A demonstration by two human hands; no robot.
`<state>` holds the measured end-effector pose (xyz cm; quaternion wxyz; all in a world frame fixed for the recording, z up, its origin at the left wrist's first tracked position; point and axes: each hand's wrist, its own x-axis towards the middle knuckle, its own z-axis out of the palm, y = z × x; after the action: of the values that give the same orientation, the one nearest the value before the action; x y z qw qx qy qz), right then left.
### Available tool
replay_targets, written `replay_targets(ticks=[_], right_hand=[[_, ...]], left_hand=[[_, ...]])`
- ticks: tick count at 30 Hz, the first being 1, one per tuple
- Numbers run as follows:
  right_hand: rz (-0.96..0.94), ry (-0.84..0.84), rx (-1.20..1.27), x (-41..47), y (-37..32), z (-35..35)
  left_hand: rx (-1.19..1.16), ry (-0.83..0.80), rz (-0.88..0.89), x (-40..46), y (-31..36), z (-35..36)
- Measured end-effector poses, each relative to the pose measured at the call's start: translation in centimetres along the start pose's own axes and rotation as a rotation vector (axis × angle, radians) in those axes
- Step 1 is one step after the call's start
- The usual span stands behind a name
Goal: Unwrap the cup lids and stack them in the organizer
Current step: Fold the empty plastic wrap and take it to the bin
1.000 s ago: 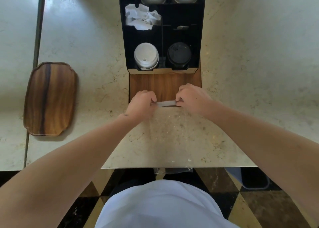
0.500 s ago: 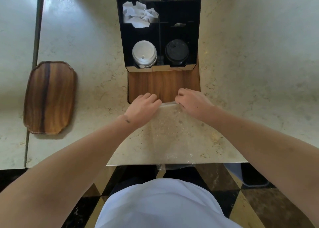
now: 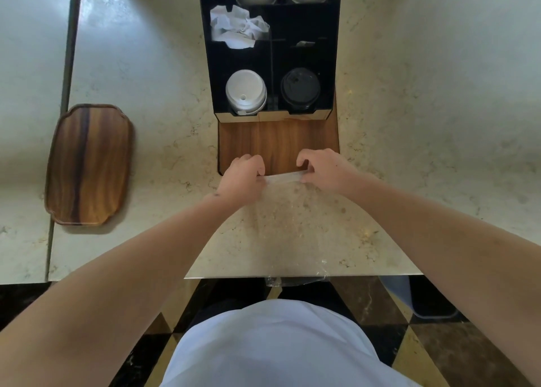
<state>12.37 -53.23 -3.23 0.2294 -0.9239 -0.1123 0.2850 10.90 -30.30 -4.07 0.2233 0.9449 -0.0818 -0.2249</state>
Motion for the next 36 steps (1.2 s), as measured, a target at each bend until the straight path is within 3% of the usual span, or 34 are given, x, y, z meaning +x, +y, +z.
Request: replay_targets(ticks=[3,10,13,18,25,29,36], right_hand=[[0.002,0.033,-0.005,0.2,0.1,0.1],[-0.099,0.077,-0.121,-0.5,0.1,0.4],[-0.193,0.102,-0.257,-1.0,0.4,0.7],[-0.232,0.100,-0.380,-2.6,0.4,1.6],[-0.211,0.121,-0.416,-5.1,-0.1,2.7],[-0.104,0.105,-0.273,-4.2,-0.3,2.2],[-0.077,0.036,-0.174,-1.9,-0.7,0.8]], left_hand=[[-0.046,-0.074,-0.076,1.0,-0.2,-0.1],[0.060,-0.193,-0.017,1.1,0.1,-0.8],[0.160,-0.139,0.077,0.3,0.4,-1.2],[0.364,0.000,0.394,-1.6,0.1,-0.2],[0.370,-0.026,0.429,-3.3,-1.5,0.7],[0.226,0.047,0.355,-4.3,-1.3,0.4],[0.029,-0.012,-0.019,-2.5,0.6,0.9]])
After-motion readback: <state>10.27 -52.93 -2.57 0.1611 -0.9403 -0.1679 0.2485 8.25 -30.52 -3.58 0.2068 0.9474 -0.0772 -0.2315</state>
